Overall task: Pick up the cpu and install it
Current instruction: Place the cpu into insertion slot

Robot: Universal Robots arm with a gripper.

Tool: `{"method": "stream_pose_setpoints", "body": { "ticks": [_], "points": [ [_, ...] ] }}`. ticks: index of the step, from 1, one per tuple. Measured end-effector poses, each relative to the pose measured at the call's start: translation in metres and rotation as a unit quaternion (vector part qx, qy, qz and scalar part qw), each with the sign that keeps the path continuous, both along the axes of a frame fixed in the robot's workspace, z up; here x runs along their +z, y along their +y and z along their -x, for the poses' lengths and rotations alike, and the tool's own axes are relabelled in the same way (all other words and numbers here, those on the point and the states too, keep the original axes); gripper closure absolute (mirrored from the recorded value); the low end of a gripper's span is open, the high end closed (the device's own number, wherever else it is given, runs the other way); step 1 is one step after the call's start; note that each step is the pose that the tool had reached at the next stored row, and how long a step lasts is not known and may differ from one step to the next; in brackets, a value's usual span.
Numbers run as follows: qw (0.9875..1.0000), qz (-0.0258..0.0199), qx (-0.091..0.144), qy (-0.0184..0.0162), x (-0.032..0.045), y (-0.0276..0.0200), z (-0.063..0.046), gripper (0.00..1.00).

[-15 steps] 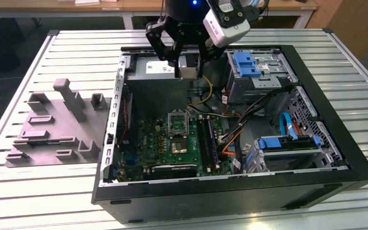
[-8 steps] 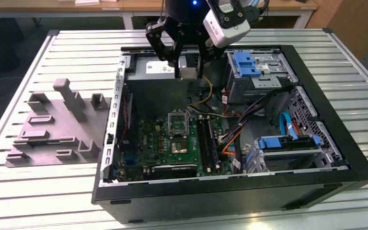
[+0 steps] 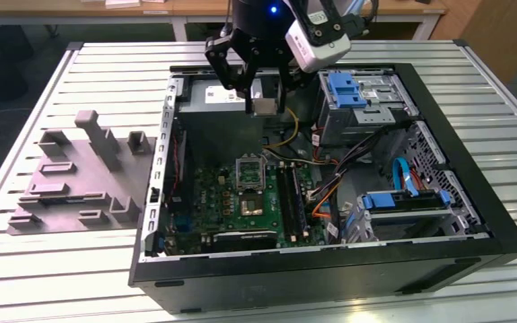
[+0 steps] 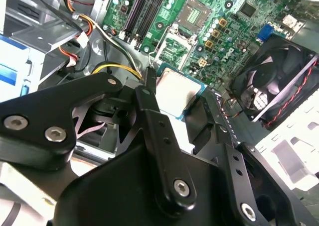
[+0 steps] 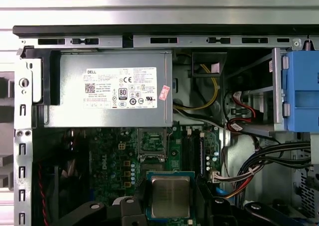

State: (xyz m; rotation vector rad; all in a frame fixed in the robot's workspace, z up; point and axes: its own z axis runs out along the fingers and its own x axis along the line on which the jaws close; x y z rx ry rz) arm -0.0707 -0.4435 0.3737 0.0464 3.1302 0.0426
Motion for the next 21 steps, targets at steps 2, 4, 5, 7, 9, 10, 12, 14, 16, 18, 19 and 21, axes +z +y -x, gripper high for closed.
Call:
{"method": "stream_pose_setpoints", "body": {
  "ticks": [2,4,5,7,9,10,12,14,16,18,19,21],
  "points": [
    [1.0,-0.0001,0.0,0.0,-0.0014,-0.0014,0.0,0.53],
    [1.0,-0.0001,0.002,0.0001,-0.0033,-0.0019,0.0,0.53],
    [1.0,-0.0002,0.004,0.0001,-0.004,-0.002,0.0,0.53],
    [1.0,0.0,0.004,0.0002,-0.0041,-0.002,0.0,0.53],
    [1.0,0.0,0.004,0.0002,-0.0042,-0.002,0.0,0.53],
    [1.0,-0.0001,0.004,0.0001,-0.0043,-0.002,0.0,0.53],
    [1.0,-0.0002,0.004,0.0001,-0.0046,-0.0022,0.0,0.53],
    [1.0,-0.0001,0.004,0.0002,-0.0057,-0.0031,0.0,0.53],
    [1.0,-0.0002,0.004,0.0003,-0.0072,-0.0045,0.001,0.53],
    [1.0,-0.0001,0.005,0.0003,-0.009,-0.0063,0.001,0.53],
    [1.0,-0.0002,0.004,0.0004,-0.0103,-0.0069,0.001,0.53],
    [1.0,-0.0001,0.004,0.0005,-0.0137,-0.0077,0.001,0.53]
  ]
}}
